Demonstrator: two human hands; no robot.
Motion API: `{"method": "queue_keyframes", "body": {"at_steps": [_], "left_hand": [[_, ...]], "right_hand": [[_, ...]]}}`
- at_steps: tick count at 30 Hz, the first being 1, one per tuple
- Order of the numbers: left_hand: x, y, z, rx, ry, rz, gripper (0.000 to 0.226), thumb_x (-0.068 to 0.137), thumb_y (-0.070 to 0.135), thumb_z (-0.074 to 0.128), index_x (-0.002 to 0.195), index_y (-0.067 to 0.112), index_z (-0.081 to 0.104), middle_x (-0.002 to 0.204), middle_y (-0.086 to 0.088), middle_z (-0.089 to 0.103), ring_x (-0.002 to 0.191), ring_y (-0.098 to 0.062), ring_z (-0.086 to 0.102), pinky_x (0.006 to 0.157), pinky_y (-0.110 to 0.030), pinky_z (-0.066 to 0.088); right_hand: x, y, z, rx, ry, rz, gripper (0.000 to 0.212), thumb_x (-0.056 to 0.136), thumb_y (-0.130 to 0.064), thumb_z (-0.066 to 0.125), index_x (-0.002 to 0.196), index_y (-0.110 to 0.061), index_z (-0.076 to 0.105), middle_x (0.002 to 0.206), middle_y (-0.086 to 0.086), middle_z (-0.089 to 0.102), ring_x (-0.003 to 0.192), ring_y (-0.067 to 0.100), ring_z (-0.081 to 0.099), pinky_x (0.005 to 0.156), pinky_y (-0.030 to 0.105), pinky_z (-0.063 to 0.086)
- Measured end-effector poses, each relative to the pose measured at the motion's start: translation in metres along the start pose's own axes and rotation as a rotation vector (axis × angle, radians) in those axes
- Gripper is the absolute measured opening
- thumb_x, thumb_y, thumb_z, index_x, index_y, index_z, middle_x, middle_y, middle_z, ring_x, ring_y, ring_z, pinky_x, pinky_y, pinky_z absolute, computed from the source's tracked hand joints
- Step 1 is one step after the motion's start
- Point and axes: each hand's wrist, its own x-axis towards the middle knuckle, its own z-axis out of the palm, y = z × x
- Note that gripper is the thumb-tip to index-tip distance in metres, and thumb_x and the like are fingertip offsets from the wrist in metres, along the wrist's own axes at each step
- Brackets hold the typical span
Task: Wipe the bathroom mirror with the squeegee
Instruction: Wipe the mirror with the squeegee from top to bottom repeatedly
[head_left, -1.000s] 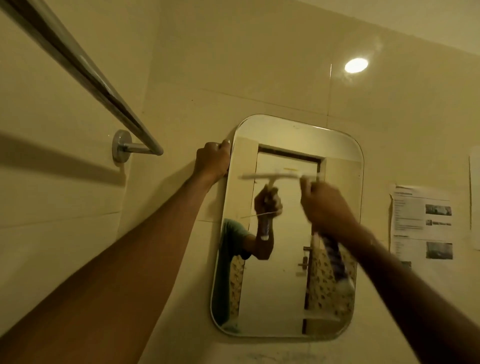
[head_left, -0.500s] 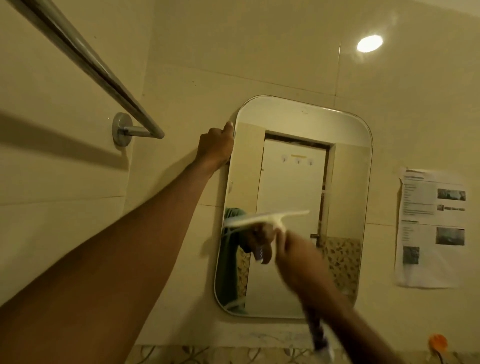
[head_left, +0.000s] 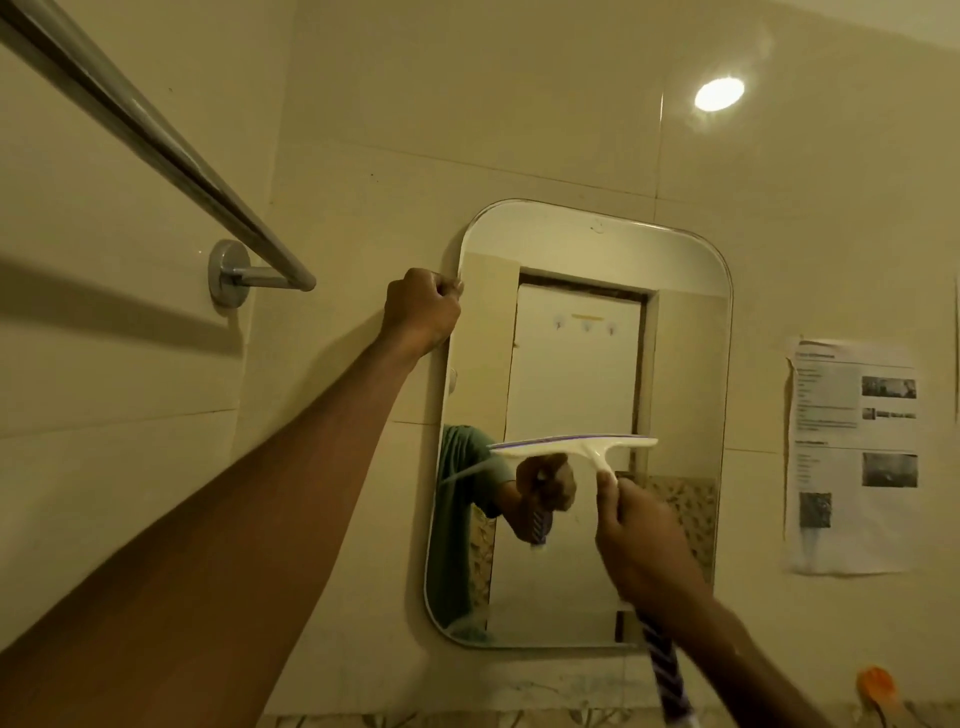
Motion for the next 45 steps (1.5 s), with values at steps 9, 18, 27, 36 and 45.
{"method": "queue_keyframes", "body": {"at_steps": [9, 18, 27, 36, 45], "left_hand": [[0.0, -0.002, -0.001, -0.031, 0.009, 0.018, 0.029, 0.095, 0.028, 0.056, 0.089, 0.003, 0.069, 0.09, -0.019, 0.072, 0.079, -0.033, 0.069, 0.08, -0.045, 0.058], [-0.003, 0.003, -0.003, -0.038, 0.001, -0.007, 0.032, 0.096, 0.027, 0.054, 0.093, -0.001, 0.07, 0.09, -0.019, 0.072, 0.082, -0.032, 0.069, 0.083, -0.042, 0.057], [-0.001, -0.002, 0.001, -0.052, 0.037, 0.007, 0.03, 0.095, 0.027, 0.056, 0.09, 0.002, 0.071, 0.087, -0.015, 0.072, 0.075, -0.026, 0.065, 0.072, -0.032, 0.054], [-0.003, -0.002, 0.002, -0.034, 0.063, 0.014, 0.03, 0.095, 0.027, 0.056, 0.093, 0.002, 0.072, 0.088, -0.014, 0.072, 0.077, -0.025, 0.062, 0.07, -0.029, 0.049], [-0.001, -0.003, 0.0, -0.019, 0.047, 0.026, 0.033, 0.095, 0.028, 0.057, 0.094, -0.001, 0.071, 0.088, -0.018, 0.072, 0.08, -0.032, 0.067, 0.08, -0.044, 0.057]], "right_hand": [[0.148, -0.025, -0.101, 0.0, 0.128, 0.005, 0.043, 0.103, -0.034, 0.03, 0.07, -0.014, 0.049, 0.063, 0.009, 0.052, 0.049, 0.018, 0.05, 0.049, 0.033, 0.049], [0.018, 0.023, -0.042, 0.021, -0.047, 0.186, 0.045, 0.101, -0.038, 0.034, 0.073, -0.014, 0.059, 0.063, 0.003, 0.061, 0.053, 0.015, 0.06, 0.051, 0.032, 0.053], [0.136, -0.002, -0.1, 0.073, 0.143, 0.137, 0.04, 0.102, -0.036, 0.032, 0.075, -0.013, 0.05, 0.061, 0.006, 0.051, 0.045, 0.016, 0.049, 0.039, 0.027, 0.045], [0.031, 0.028, -0.048, 0.134, 0.002, 0.22, 0.047, 0.1, -0.041, 0.032, 0.073, -0.012, 0.057, 0.063, 0.006, 0.059, 0.051, 0.017, 0.056, 0.048, 0.028, 0.048], [0.149, 0.002, -0.101, 0.058, 0.156, 0.037, 0.042, 0.102, -0.037, 0.03, 0.072, -0.016, 0.049, 0.059, 0.005, 0.051, 0.041, 0.011, 0.048, 0.037, 0.024, 0.045]]}}
